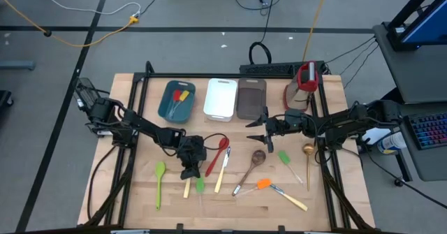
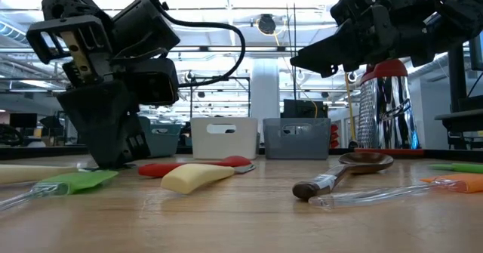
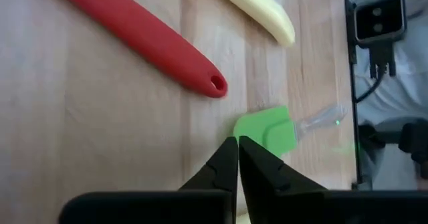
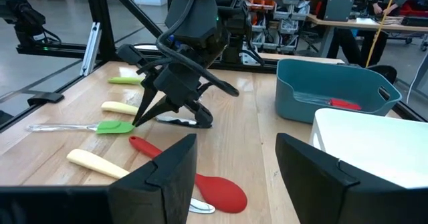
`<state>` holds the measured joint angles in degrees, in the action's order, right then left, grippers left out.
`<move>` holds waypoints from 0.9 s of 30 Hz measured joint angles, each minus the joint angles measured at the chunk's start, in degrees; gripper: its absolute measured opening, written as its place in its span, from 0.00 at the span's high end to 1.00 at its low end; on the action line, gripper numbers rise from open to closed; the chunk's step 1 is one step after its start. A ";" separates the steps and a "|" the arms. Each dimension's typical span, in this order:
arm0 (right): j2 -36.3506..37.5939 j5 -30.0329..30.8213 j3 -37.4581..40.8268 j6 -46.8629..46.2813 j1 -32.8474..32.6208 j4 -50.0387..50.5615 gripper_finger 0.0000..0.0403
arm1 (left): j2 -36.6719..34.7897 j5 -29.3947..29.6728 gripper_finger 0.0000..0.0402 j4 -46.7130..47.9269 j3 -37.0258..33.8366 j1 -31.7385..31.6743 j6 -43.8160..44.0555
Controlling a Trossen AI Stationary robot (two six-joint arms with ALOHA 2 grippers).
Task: Pick & Place Kitchen Items
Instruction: Put the left green spatula into the blue bin
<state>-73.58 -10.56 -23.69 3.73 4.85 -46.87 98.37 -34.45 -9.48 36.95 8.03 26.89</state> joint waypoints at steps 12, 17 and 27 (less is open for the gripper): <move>-0.39 -0.03 0.01 0.00 -4.77 -2.22 0.51 | -0.59 10.35 0.74 -2.62 2.51 5.75 -1.74; -0.37 -0.03 -0.02 -0.02 -5.01 -2.58 0.51 | -0.61 19.36 0.59 6.02 6.43 11.85 -12.84; -0.37 -0.03 -0.02 -0.02 -4.97 -2.60 0.51 | -0.65 40.50 0.49 25.88 15.57 19.12 -43.46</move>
<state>-73.95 -10.59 -23.70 3.70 -0.12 -49.47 97.72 6.05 16.40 52.52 27.15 -16.57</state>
